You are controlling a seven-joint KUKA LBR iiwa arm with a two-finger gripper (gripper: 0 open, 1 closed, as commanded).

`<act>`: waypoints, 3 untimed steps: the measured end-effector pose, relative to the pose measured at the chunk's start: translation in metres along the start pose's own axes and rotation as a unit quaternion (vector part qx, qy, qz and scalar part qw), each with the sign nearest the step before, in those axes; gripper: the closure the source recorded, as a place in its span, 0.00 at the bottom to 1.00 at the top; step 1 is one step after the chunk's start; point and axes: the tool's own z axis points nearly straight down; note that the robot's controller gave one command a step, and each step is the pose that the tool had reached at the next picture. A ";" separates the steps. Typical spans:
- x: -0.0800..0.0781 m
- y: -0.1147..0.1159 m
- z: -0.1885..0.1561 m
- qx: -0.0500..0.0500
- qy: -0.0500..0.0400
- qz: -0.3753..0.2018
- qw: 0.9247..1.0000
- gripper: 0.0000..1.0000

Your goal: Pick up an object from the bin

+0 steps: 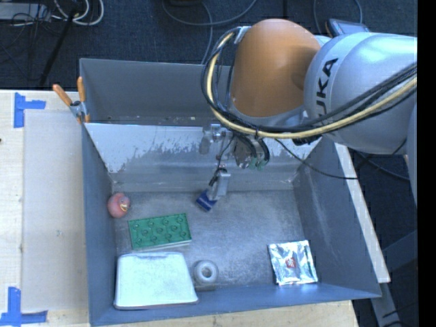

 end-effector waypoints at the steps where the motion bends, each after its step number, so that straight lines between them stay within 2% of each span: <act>1: 0.026 0.032 0.094 0.000 0.002 -0.137 0.991 0.00; 2: 0.036 0.068 0.174 0.000 0.002 -0.148 0.989 0.00; 3: 0.033 0.067 0.169 -0.001 0.000 -0.145 0.989 1.00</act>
Offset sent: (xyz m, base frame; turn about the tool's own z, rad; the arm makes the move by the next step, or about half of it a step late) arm -0.0251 0.0317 -0.0922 -0.2756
